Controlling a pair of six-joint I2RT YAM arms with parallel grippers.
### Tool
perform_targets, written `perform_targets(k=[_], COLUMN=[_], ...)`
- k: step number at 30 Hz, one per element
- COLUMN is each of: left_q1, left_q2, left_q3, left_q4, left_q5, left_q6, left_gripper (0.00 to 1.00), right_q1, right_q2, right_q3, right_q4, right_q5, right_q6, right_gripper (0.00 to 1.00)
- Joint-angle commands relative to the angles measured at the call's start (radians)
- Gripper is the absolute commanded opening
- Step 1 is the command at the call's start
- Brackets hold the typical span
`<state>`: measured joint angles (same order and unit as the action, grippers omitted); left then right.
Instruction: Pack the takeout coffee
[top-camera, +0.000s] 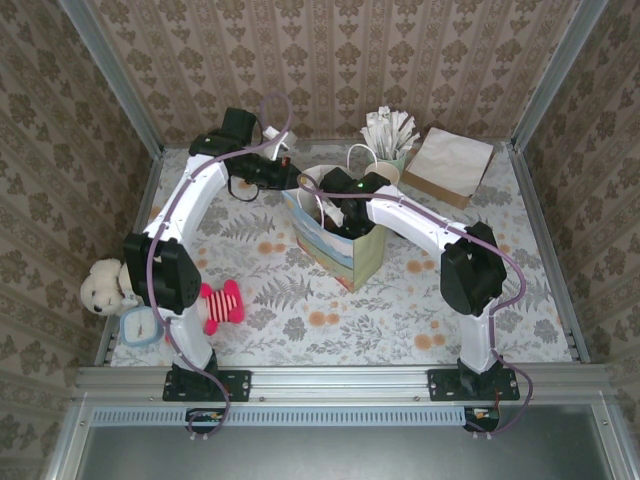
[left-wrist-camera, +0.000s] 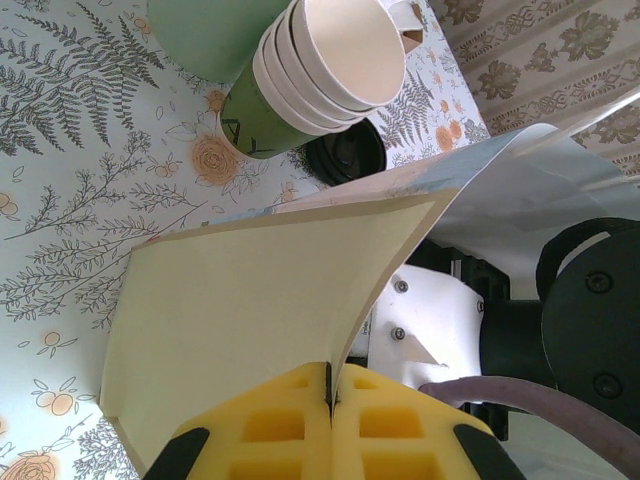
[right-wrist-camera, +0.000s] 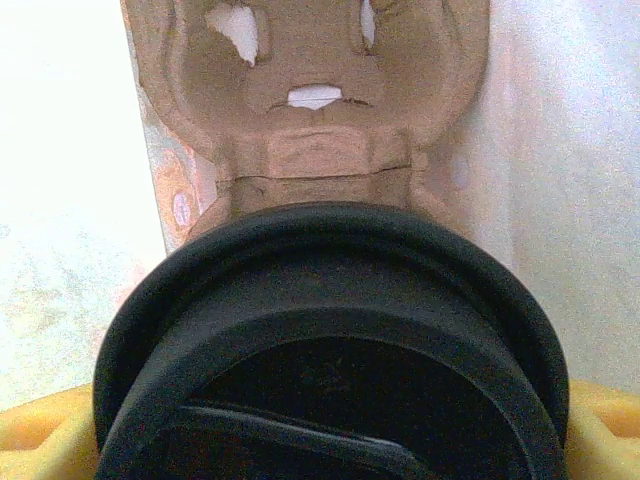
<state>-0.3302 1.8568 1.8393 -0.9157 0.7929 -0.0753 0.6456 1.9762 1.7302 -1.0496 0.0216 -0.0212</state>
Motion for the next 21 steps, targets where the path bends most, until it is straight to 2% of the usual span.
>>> perform_targets(k=[1, 21], left_q1=[-0.003, 0.002], left_q2=[-0.016, -0.01], left_q3=[-0.011, 0.006], left_q4=[-0.04, -0.04], left_q5=[0.02, 0.019], left_q6=[0.018, 0.018], left_gripper=[0.0, 0.0], right_q1=[-0.008, -0.008], right_q2=[-0.014, 0.01], right_q3=[-0.011, -0.03], right_q4=[0.02, -0.032], right_q5=[0.043, 0.089], right_q6=[-0.014, -0.04], right_gripper=[0.58, 0.57])
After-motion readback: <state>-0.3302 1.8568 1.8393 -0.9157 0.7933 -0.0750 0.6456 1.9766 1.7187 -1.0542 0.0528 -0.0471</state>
